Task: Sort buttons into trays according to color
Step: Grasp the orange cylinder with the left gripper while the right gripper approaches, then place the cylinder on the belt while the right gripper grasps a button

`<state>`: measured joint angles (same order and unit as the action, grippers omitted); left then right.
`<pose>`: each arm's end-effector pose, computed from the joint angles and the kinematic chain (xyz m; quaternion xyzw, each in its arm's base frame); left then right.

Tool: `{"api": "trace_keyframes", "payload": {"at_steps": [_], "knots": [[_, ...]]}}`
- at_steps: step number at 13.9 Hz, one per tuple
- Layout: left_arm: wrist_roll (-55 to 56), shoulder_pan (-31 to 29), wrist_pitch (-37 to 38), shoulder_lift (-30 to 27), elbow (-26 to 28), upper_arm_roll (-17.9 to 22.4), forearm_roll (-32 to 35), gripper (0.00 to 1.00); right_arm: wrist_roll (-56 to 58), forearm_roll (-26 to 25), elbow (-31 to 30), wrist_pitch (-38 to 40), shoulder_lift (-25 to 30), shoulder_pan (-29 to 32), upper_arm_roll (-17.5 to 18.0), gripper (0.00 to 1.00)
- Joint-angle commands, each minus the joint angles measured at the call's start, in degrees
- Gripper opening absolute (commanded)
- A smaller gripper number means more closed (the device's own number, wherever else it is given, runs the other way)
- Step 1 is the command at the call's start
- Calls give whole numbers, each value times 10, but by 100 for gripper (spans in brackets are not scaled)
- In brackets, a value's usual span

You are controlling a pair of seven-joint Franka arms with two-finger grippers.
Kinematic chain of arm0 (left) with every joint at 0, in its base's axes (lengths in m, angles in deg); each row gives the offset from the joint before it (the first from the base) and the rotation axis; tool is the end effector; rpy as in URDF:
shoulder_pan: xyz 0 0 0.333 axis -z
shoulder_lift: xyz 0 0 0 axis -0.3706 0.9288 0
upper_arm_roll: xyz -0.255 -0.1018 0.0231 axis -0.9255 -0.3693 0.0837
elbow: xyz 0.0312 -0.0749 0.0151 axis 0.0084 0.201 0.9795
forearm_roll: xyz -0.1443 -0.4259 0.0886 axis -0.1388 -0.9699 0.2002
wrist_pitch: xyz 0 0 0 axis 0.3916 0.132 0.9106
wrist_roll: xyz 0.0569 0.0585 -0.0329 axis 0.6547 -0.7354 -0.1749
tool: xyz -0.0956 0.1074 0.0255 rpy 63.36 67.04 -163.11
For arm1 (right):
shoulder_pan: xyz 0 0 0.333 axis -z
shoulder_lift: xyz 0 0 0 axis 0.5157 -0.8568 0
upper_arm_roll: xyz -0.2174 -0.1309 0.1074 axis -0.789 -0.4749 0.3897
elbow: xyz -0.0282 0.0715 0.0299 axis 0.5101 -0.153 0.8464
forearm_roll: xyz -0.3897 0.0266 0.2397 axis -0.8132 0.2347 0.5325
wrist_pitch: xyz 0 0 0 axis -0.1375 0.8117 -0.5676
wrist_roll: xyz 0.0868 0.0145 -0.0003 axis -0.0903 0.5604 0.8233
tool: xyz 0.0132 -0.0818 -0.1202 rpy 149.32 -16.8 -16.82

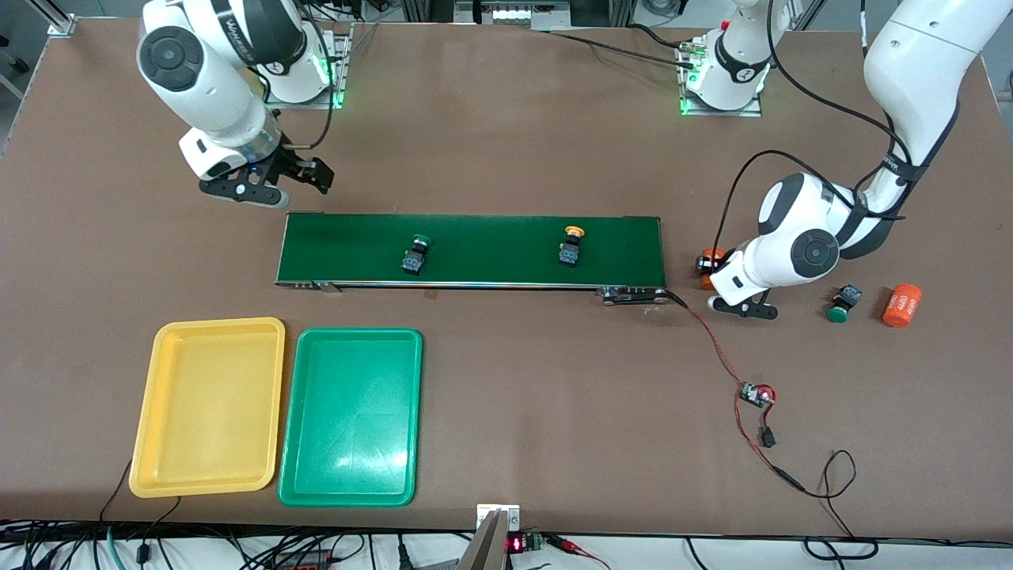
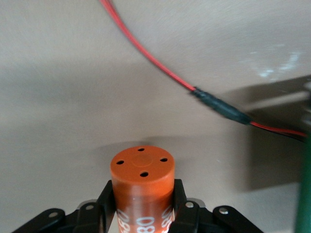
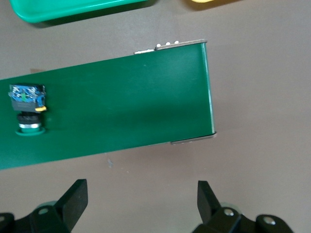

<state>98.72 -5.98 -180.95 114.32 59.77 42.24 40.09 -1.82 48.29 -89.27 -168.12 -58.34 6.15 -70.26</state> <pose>0.5583 -0.1147 0.0807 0.9874 -0.0876 -0.1294 0.0229 0.5003 0.1982 0.2884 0.9938 -0.1018 -0.0423 0.0104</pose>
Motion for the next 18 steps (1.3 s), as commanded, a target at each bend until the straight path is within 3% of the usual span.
{"api": "trace_keyframes", "payload": {"at_steps": [1, 5, 8, 10, 12, 18], "knots": [[-16, 1, 90, -55, -31, -41, 13, 0, -30, 2, -3, -13, -5, -9, -4, 100], [-95, 13, 163, -53, -84, -103, 15, 0, -59, 2, 1, -50, -32, -7, -4, 100], [-163, 77, 159, -50, -94, -105, 24, 0, -48, -13, 8, -132, -85, -23, -4, 100], [-201, 136, 162, -30, -110, -106, 117, 0, -2, -24, 27, -141, -103, -35, -4, 100], [-205, 180, 164, -18, -107, -104, 147, 1, 36, -24, 33, -140, -110, -32, -5, 100], [-252, 214, 163, 13, -103, -103, 206, 1, 36, -23, 33, -152, -140, -31, -5, 100]]}}
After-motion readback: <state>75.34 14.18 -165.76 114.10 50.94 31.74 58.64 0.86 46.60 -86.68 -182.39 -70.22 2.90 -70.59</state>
